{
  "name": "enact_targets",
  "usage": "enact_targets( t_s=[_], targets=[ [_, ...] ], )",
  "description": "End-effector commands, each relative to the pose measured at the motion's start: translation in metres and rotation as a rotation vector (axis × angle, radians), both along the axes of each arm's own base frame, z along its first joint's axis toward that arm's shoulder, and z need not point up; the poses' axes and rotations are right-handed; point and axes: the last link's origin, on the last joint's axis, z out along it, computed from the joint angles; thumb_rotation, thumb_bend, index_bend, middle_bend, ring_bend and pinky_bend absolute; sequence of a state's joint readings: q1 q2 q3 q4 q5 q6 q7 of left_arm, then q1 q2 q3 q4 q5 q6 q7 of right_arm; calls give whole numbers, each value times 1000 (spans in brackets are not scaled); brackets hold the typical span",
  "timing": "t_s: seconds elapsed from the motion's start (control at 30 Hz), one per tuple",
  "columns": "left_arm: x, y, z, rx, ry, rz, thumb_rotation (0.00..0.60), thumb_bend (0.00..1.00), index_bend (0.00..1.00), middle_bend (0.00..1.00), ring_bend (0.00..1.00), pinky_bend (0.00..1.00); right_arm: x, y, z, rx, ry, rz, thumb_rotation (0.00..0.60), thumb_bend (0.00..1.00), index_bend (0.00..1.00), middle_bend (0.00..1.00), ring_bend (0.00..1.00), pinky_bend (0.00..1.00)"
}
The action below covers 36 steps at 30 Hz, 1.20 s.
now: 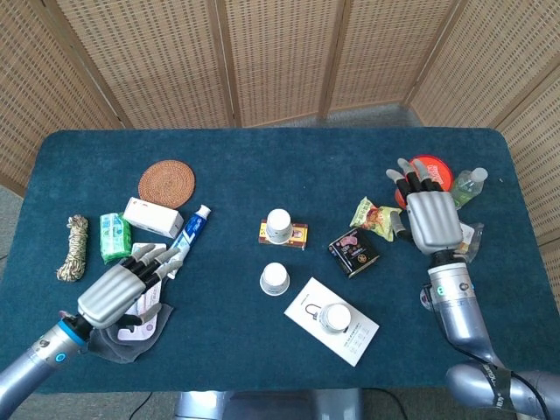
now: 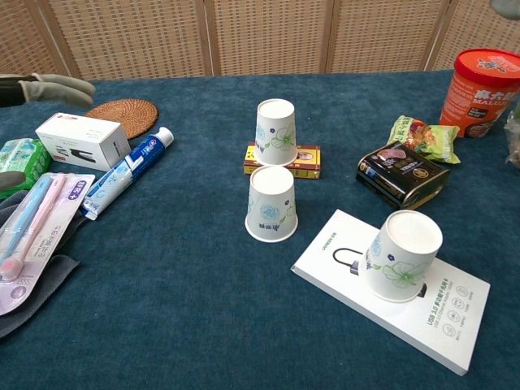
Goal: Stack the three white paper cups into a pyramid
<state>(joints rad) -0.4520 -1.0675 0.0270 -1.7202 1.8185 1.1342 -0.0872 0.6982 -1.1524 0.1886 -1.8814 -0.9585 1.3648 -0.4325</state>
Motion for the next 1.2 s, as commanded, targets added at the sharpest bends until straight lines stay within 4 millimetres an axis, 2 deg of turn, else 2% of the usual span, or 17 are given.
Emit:
enact_targets(
  t_s=[0.03,0.3,0.47,0.73,1.1,1.2],
  targets=[
    [17,9,-14,-48,-22,-45,480,495,0,0,0,0,-4,2,5,-13,-3,-6,600,491,167,97,14,293],
    [46,22,-41,-135,-50,-112,452,490,0,0,0,0,-9,4,17,-44,0,-9,600,490,165,97,14,285],
    [66,27,-61,-192,-37,-160,385,467,0,0,0,0,-13,6,24,-63,1,-20,600,492,161,97,15,284],
    [101,32,-89,-263,-40,-237,344,450,0,0,0,0,-18,8,34,-82,4,-34,600,491,160,96,14,284],
    [143,32,-121,-318,-28,-323,345,451,0,0,0,0,-18,10,48,-109,-6,-35,600,490,155,95,15,284],
    [154,33,-131,-318,-11,-351,368,450,0,0,0,0,-19,10,52,-113,-4,-38,600,491,154,94,14,284]
  ],
)
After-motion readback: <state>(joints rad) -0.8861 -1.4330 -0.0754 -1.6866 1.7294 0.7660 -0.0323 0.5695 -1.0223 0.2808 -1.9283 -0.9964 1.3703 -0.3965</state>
